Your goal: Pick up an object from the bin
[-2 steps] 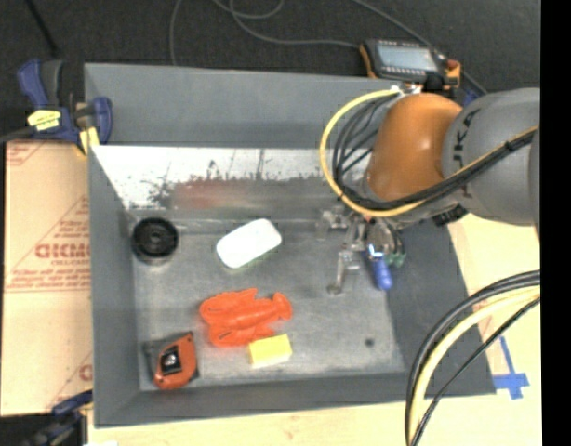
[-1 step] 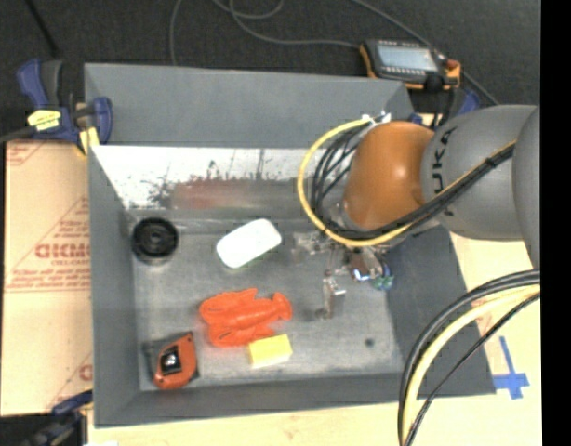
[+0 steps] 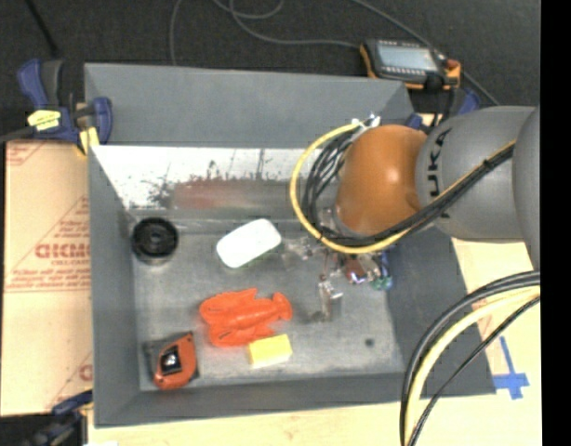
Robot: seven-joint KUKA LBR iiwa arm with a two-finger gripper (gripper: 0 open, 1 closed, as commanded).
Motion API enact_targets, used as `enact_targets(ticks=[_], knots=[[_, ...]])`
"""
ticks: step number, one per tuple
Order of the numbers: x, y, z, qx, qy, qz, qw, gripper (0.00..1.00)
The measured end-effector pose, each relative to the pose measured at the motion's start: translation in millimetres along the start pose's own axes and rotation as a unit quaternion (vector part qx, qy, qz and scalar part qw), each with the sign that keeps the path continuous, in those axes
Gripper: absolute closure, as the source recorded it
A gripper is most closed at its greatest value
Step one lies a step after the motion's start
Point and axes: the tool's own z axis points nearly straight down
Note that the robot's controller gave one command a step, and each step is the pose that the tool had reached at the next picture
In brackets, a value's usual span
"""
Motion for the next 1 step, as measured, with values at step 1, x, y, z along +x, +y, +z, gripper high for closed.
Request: enact_targets(ticks=[1], knots=[[-14.7,14.4,7.7,0.0,-0.0013,0.109,0.9941,0.0]])
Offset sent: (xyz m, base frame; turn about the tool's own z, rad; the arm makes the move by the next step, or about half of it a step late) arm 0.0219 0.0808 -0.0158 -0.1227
